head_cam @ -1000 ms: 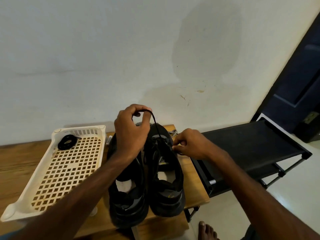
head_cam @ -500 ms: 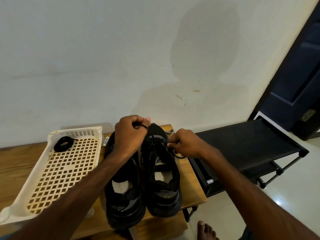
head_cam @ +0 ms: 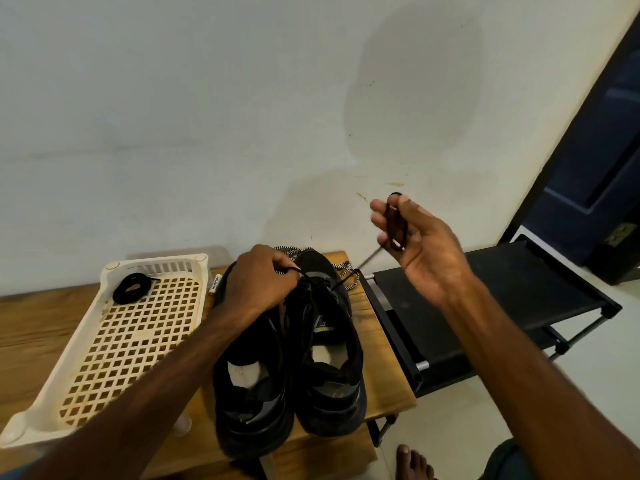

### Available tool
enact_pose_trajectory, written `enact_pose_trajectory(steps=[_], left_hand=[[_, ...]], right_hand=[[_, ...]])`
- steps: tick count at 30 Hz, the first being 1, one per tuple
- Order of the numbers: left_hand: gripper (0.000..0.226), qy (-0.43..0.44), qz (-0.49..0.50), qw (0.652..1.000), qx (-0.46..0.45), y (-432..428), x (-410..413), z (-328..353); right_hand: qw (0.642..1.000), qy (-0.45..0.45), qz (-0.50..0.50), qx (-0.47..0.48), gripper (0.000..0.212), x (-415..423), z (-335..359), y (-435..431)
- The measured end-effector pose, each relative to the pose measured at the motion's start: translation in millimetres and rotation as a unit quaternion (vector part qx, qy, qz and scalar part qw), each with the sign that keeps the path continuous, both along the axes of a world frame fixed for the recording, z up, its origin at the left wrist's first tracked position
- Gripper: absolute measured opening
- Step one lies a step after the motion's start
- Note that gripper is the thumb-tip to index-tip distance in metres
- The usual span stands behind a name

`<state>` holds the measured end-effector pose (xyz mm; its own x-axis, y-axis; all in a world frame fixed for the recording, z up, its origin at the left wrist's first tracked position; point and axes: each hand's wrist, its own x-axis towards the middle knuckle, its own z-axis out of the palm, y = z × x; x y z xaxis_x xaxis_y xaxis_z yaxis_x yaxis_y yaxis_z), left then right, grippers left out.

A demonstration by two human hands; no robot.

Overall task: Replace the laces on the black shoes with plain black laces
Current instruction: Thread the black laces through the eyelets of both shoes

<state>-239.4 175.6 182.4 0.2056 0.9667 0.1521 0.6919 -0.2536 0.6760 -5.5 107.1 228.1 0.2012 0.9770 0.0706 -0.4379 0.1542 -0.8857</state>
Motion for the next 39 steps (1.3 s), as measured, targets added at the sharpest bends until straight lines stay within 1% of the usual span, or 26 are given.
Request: enact_pose_trajectory(steps=[1,2,3,4,5,6,7,8,9,10,13,16,19,20,22,24,26,27,28,29,31,32,33,34,37,39], left_hand=[[0.006,-0.007,0.004,1.000,0.014,1.5,-2.9,2.7],[0.007,-0.028,0.003,0.999,0.021,2.8,-4.9,5.8],[0.009,-0.062,-0.007,0.998,0.018,3.4,-6.2,8.6],[0.012,-0.106,-0.024,0.994,0.004,2.4,-6.0,11.6],[0.013,-0.146,-0.041,0.988,-0.010,0.1,-4.6,14.1],[0.013,-0.168,-0.055,0.984,-0.013,-2.6,-1.7,15.6],[0.012,-0.173,-0.066,0.983,-0.002,-4.9,1.9,15.3],[0.012,-0.169,-0.075,0.983,0.010,-7.3,5.7,13.9],[0.011,-0.165,-0.084,0.983,0.019,-9.3,9.4,12.0],[0.010,-0.162,-0.091,0.982,0.021,-11.4,12.7,9.9],[0.013,-0.155,-0.101,0.982,0.020,-12.4,17.3,3.0],[0.023,-0.144,-0.115,0.983,0.005,-12.6,17.9,-2.9],[0.039,-0.109,-0.152,0.982,-0.032,-16.0,17.4,-9.8],[0.045,-0.088,-0.157,0.983,-0.027,-17.4,17.5,-12.3],[0.051,-0.065,-0.152,0.986,0.007,-19.0,17.7,-15.8],[0.051,-0.056,-0.141,0.988,0.039,-19.5,17.5,-18.9],[0.050,-0.042,-0.124,0.990,0.053,-18.7,15.8,-21.5],[0.049,-0.030,-0.112,0.992,0.055,-18.7,15.0,-22.2],[0.050,-0.018,-0.096,0.994,0.058,-19.5,14.2,-22.7],[0.051,-0.005,-0.078,0.995,0.061,-21.3,13.1,-22.9],[0.054,0.022,-0.040,0.996,0.070,-27.3,11.8,-22.3],[0.054,0.038,-0.026,0.996,0.077,-30.8,11.2,-22.0],[0.052,0.051,-0.019,0.995,0.083,-34.0,11.1,-21.4],[0.046,0.056,-0.017,0.995,0.084,-37.0,11.5,-20.1],[0.022,0.059,-0.006,0.995,0.083,-44.6,14.5,-9.6],[0.009,0.069,0.004,0.993,0.093,-47.3,15.3,-1.7]], right_hand=[[0.994,-0.100,-0.013,-0.037,0.021,-1.5,-3.2,-0.4],[0.964,-0.257,-0.020,-0.069,0.021,-4.6,-8.5,0.2],[0.899,-0.428,-0.013,-0.088,0.018,-8.6,-15.6,2.1],[0.812,-0.575,0.008,-0.098,0.016,-13.6,-23.3,4.3],[0.729,-0.674,0.036,-0.111,0.015,-19.8,-29.3,6.3],[0.676,-0.723,0.061,-0.126,0.014,-25.3,-33.5,7.8],[0.656,-0.739,0.074,-0.135,0.014,-30.9,-35.5,9.0],[0.649,-0.745,0.074,-0.136,0.014,-35.0,-35.9,10.0],[0.649,-0.746,0.068,-0.129,0.015,-37.5,-34.3,10.8],[0.659,-0.740,0.059,-0.120,0.016,-37.8,-31.8,11.9],[0.731,-0.678,0.029,-0.076,0.020,-28.1,-22.9,11.9],[0.788,-0.615,-0.026,-0.024,0.021,-14.8,-13.6,6.9],[0.860,-0.502,-0.086,0.012,0.022,-5.8,-10.1,3.3],[0.878,-0.467,-0.101,0.017,0.023,-3.8,-9.3,3.0],[0.896,-0.428,-0.114,0.021,0.024,-2.6,-7.3,1.6],[0.905,-0.410,-0.113,0.026,0.024,-4.0,-6.5,0.3],[0.902,-0.416,-0.112,0.022,0.026,-3.6,-6.1,-0.3],[0.895,-0.434,-0.103,0.006,0.029,-1.2,-5.9,-0.6],[0.876,-0.474,-0.080,-0.026,0.032,1.7,-6.3,-1.5],[0.841,-0.535,-0.038,-0.073,0.036,4.5,-8.2,-2.6],[0.728,-0.661,0.053,-0.175,0.041,6.4,-14.9,-5.4],[0.678,-0.703,0.069,-0.201,0.042,5.1,-18.0,-5.9],[0.658,-0.723,0.058,-0.203,0.041,3.2,-19.3,-5.5],[0.666,-0.722,0.028,-0.184,0.041,1.6,-19.2,-4.4],[0.767,-0.633,-0.054,-0.086,0.035,-7.0,-11.7,-3.3],[0.824,-0.562,-0.044,-0.059,0.031,-14.1,-9.6,-3.2]])
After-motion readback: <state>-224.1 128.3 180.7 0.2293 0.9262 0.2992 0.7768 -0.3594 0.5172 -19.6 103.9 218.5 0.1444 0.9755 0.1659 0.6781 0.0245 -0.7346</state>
